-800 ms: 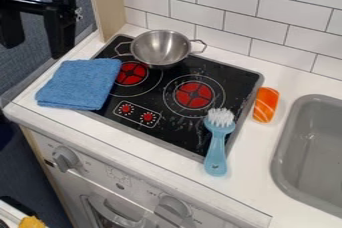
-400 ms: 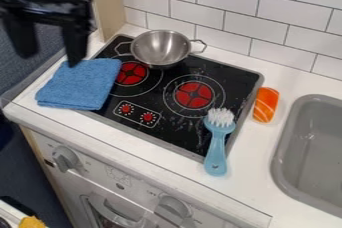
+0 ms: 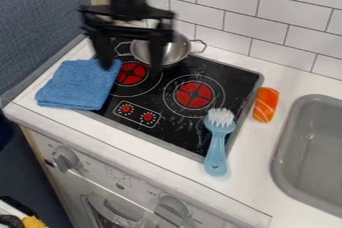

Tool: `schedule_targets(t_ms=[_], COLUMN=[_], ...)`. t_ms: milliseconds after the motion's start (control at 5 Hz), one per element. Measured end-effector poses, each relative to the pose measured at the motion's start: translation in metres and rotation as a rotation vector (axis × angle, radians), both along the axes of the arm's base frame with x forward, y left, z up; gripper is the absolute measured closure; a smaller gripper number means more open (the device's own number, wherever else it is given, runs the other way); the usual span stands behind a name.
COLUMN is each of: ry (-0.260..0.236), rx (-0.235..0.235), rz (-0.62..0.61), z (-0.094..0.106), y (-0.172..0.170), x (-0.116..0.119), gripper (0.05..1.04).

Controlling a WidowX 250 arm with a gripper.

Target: Put the blue brush on the blue cloth

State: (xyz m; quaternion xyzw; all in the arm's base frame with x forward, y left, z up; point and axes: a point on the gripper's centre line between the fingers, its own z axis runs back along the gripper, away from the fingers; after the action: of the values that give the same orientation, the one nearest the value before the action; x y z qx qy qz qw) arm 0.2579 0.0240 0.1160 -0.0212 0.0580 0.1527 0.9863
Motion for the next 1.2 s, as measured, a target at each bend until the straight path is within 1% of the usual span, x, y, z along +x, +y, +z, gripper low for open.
schedule_targets(t_ms=[200, 400, 600, 800, 1000, 1200], ry=[0.023, 0.009, 0.011, 0.006, 0.02, 0.063], rx=[0.019, 0.012, 0.038, 0.022, 0.028, 0.047], rz=[-0.084, -0.099, -0.108, -0.104, -0.078, -0.091], z=[-0.033, -0.043, -0.056, -0.059, -0.065, -0.079], y=[-0.035, -0.055, -0.062, -0.066, -0.071, -0.072], x=[0.024, 0.033, 0.037, 0.038, 0.034, 0.031], gripper=[0.083, 0.083, 0.083, 0.083, 0.083, 0.083])
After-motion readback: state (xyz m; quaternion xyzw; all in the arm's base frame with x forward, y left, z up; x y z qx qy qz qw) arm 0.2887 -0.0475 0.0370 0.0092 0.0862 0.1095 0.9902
